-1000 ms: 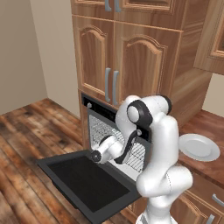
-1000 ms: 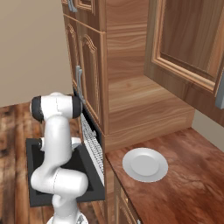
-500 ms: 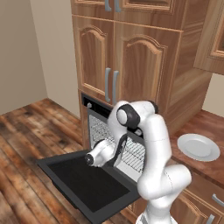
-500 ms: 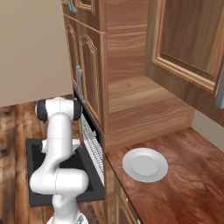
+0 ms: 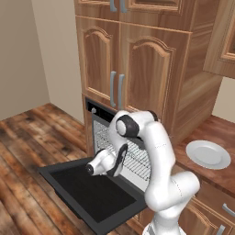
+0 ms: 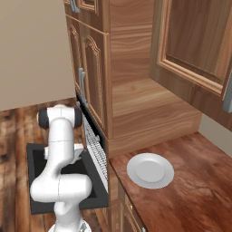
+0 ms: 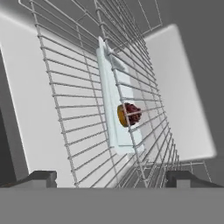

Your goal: Take the baked cake out of the oven and place it on the plate for cooling. Then close the oven door.

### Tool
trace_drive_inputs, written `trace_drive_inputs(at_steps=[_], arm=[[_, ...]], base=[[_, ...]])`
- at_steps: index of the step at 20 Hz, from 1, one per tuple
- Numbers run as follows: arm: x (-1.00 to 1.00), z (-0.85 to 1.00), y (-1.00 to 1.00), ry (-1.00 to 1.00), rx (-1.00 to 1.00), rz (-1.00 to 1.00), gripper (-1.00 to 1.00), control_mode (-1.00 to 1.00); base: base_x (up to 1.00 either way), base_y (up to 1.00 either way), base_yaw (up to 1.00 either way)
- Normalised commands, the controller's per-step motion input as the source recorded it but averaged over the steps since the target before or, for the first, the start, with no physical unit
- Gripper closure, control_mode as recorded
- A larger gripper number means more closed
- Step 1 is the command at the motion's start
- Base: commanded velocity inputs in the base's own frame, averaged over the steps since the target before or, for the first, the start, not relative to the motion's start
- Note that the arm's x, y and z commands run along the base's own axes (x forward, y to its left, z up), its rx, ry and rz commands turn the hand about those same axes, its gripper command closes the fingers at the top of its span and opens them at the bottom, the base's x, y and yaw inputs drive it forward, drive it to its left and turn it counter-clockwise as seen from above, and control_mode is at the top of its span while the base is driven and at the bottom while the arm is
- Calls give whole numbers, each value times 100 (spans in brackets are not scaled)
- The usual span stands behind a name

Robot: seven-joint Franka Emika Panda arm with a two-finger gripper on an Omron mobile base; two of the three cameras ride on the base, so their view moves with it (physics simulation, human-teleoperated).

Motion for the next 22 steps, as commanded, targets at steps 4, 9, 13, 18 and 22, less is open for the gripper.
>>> trace_drive_inputs(at_steps=[4,9,13,18,22], arm=[[50,-36,0,1,-10,-2,-100,-100],[52,-42,0,6,-5,-1,-100,-100],[49,-47,0,9,-3,0,-100,-100],[49,-44,0,8,-2,0,-100,-100],[43,-44,0,6,-3,0,-100,-100]], base=[[0,0,0],[0,0,0],[0,0,0],[0,0,0],[0,0,0]])
